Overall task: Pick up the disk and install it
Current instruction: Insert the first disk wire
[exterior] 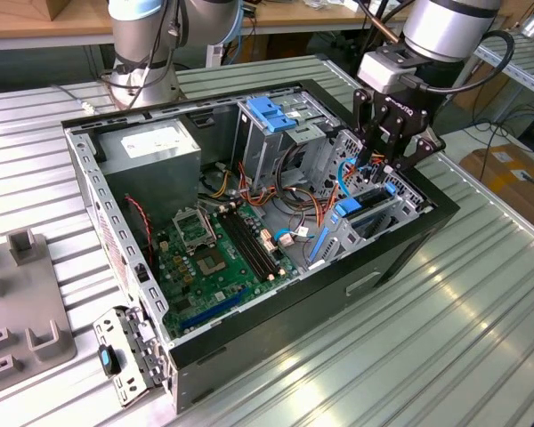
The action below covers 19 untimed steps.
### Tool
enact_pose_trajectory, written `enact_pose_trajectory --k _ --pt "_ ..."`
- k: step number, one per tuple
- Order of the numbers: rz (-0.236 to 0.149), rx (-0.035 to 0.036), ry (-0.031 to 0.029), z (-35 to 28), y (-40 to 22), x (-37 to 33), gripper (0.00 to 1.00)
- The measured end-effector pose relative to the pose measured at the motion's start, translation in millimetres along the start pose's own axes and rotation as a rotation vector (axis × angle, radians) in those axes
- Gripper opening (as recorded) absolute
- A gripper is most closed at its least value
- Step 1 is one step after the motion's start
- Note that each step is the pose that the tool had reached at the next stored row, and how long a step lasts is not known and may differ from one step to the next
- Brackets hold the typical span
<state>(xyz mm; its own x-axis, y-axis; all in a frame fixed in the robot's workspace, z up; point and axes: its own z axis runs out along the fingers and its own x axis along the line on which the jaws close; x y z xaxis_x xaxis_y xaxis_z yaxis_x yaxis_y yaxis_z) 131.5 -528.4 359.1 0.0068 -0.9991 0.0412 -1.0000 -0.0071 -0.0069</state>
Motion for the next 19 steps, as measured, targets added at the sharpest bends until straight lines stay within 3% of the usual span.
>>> enact_pose_trajectory --k 3,5,6,15,19 --pt "0.000 0.0000 0.0000 0.0 0.0 0.0 0.41" --pt "0.000 0.0000 0.0000 0.1 0.0 0.0 0.28" --pt "0.000 0.0000 0.0000 0.1 0.0 0.0 0.16" --pt "-0.002 0.0008 -0.0005 0.4 0.9 0.0 0.16" --pt "-0.044 0.0132 -0.0008 2.3 2.7 2.7 0.16"
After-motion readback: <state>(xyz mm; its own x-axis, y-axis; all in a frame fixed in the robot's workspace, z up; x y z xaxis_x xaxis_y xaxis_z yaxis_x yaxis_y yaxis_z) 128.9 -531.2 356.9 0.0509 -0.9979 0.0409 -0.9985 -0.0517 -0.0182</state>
